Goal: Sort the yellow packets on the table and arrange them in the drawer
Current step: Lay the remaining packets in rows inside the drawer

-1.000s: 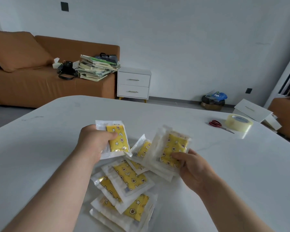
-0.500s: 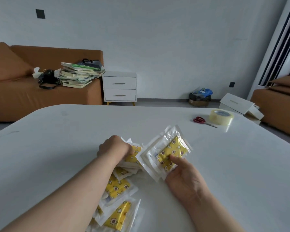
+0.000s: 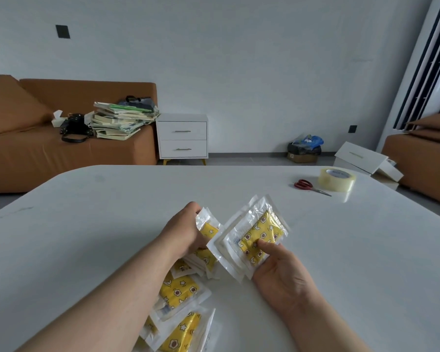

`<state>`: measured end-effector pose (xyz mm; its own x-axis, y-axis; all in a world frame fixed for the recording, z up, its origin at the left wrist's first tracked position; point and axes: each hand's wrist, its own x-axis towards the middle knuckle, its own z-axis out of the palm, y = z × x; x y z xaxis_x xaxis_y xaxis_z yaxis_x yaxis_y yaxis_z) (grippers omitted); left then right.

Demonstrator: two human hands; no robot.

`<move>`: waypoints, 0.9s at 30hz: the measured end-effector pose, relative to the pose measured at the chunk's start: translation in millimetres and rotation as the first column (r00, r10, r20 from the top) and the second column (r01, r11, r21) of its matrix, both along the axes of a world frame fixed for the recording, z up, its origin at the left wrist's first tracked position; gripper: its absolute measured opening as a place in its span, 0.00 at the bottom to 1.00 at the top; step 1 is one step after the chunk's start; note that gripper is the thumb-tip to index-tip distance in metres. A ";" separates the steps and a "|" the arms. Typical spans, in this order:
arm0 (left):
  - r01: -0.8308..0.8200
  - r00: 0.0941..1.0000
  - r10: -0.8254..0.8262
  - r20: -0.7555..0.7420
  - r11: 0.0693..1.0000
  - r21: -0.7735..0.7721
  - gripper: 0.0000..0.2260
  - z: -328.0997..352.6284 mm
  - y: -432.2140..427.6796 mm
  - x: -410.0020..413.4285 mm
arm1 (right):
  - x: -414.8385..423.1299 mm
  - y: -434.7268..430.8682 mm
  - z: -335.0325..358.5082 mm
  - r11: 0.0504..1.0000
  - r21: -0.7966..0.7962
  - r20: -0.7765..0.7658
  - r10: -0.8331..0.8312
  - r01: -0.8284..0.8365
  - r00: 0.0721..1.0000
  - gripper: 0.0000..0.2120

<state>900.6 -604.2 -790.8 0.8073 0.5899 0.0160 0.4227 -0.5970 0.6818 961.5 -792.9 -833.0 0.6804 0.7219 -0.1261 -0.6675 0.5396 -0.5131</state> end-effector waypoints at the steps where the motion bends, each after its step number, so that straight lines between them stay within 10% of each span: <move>1: 0.003 0.999 -0.001 0.045 0.998 -0.062 0.25 -1.4 1.7 -1.1 | -1.1 0.4 0.9 1.000 0.001 0.002 0.000 0.000 1.000 0.39; 5: -0.048 0.977 0.113 0.183 0.944 -0.327 0.33 -4.1 11.2 -10.1 | -1.7 -0.4 1.9 1.000 -0.009 0.016 0.003 -0.003 1.000 0.29; 12: 0.107 0.900 0.264 0.347 0.638 -0.762 0.18 30.6 4.6 -51.6 | -12.7 -13.4 14.2 0.995 -0.097 -0.001 0.005 -0.005 1.000 0.15; 27: 0.121 0.785 0.520 0.337 0.404 -0.907 0.13 86.1 -122.4 -232.5 | -123.2 -147.6 106.5 0.922 -0.387 0.127 0.062 -0.008 0.990 0.19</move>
